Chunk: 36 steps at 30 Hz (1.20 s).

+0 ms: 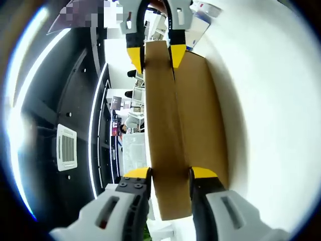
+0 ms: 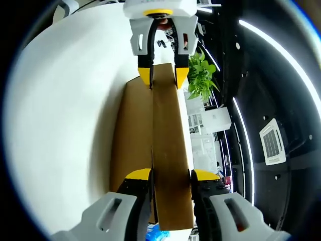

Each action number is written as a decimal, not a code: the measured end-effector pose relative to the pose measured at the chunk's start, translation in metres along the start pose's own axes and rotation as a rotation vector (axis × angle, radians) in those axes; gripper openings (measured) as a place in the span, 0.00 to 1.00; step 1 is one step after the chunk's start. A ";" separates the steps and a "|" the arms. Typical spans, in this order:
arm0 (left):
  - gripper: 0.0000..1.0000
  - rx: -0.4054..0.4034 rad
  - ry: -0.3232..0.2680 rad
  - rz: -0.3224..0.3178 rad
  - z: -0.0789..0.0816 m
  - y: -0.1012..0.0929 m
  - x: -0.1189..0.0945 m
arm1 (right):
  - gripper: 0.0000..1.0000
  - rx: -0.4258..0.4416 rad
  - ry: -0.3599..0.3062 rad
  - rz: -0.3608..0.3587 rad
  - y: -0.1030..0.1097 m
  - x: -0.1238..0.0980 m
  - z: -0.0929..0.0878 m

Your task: Operate the shoe box by opening the lid, removing the specified soft item, and placing it in the target area until the item is outside and the box remains undamaged.

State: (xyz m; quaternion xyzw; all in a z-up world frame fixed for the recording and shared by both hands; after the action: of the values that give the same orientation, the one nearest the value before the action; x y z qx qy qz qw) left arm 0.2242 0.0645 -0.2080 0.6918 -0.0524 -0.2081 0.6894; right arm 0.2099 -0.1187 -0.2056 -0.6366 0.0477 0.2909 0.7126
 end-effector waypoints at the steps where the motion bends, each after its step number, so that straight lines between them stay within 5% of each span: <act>1: 0.30 0.001 0.000 0.001 0.000 0.000 0.000 | 0.30 -0.001 0.001 -0.001 0.000 0.000 0.000; 9: 0.30 0.000 -0.003 0.004 0.000 0.000 0.001 | 0.29 -0.071 0.023 -0.016 0.003 0.002 0.002; 11: 0.30 0.000 -0.004 0.004 0.000 0.000 0.000 | 0.30 -0.021 0.025 -0.007 0.002 0.001 0.002; 14: 0.30 0.009 -0.006 -0.003 0.000 -0.002 0.001 | 0.48 0.066 0.043 0.029 0.003 0.001 0.001; 18: 0.30 0.010 -0.005 -0.006 0.000 -0.003 0.001 | 0.32 0.054 0.038 0.034 0.004 0.001 0.000; 36: 0.30 0.005 -0.010 -0.012 0.000 -0.006 0.004 | 0.30 0.003 0.040 0.027 0.008 0.006 -0.003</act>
State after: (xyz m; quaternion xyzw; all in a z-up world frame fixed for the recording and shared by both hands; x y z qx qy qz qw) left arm 0.2263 0.0639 -0.2144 0.6928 -0.0521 -0.2154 0.6862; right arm 0.2123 -0.1194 -0.2157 -0.6404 0.0709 0.2875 0.7087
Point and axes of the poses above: the point that each gripper's makers call its tool centre point, and the gripper's own axes: x roughly forward along the fingers, y roughly to its left, z roughly out of its top, the point moved 7 cm from there along -x, roughly backward along the fingers, and after that the axes turned 9 degrees about z, right-handed, at the moved point
